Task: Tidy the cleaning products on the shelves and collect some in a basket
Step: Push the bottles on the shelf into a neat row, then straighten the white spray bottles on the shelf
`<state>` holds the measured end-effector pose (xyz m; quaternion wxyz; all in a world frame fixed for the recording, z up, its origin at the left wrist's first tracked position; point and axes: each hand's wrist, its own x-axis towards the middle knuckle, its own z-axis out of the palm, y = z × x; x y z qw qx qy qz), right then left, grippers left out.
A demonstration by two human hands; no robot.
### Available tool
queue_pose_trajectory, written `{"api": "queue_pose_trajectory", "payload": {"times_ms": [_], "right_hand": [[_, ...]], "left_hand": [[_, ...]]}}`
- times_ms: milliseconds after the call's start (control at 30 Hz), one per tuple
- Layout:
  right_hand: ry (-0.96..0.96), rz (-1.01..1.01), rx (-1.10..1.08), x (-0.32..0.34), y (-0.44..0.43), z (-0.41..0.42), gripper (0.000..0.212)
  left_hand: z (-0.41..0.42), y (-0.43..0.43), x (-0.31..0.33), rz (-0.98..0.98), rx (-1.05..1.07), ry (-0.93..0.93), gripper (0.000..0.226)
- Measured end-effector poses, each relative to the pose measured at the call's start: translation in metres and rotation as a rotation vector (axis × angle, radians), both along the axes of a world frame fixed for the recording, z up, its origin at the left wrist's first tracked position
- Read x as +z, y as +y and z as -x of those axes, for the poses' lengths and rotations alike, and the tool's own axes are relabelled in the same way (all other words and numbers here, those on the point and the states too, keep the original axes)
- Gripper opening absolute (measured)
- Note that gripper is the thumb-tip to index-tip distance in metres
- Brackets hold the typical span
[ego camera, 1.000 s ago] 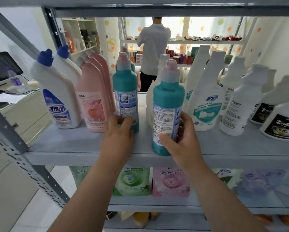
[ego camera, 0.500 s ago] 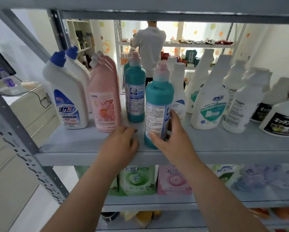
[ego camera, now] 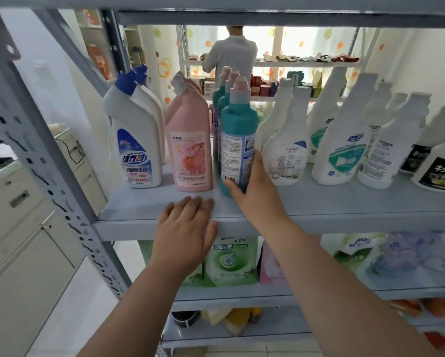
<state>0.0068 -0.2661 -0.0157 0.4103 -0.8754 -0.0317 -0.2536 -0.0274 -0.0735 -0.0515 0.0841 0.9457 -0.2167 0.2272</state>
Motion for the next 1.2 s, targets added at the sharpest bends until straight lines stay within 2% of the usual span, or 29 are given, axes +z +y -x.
{"api": "queue_pose_trajectory", "payload": {"times_ms": [133,300,433,600,667,733,800,867,967,1033,1200], "right_hand": [[0.073,0.06,-0.028,0.001,-0.004,0.015,0.077],[0.171,0.441,-0.086,-0.015,-0.045,0.05,0.056],[0.189,0.542,-0.077,-0.009,-0.1,0.066,0.044],[0.219,0.698,0.025,0.015,-0.167,0.063,0.033],[0.159,0.668,0.08,0.015,-0.182,0.062,0.028],[0.114,0.623,0.101,0.009,-0.191,0.061,0.027],[0.092,0.618,0.098,0.002,-0.194,0.058,0.031],[0.076,0.588,0.099,-0.001,-0.194,0.053,0.032],[0.06,0.57,0.106,-0.004,-0.198,0.05,0.031],[0.041,0.55,0.124,-0.006,-0.201,0.05,0.03],[-0.006,0.554,0.158,-0.005,-0.205,0.047,0.03]], "left_hand": [[0.001,0.001,0.0,0.007,0.005,0.011,0.059],[0.001,0.003,-0.006,0.013,0.019,0.035,0.063],[0.009,-0.008,-0.003,0.025,0.076,0.084,0.068],[0.039,-0.083,0.009,0.191,-0.222,0.026,0.052],[0.038,-0.124,0.017,0.341,-0.242,0.071,0.056],[0.027,-0.159,0.026,0.526,-0.201,0.12,0.07],[0.008,-0.188,0.036,0.663,-0.138,0.092,0.085],[-0.014,-0.209,0.045,0.726,-0.061,0.048,0.095],[-0.042,-0.227,0.057,0.816,0.095,0.137,0.112],[-0.054,-0.232,0.062,0.873,0.158,0.204,0.113],[-0.054,-0.236,0.057,0.857,0.31,0.207,0.097]]}}
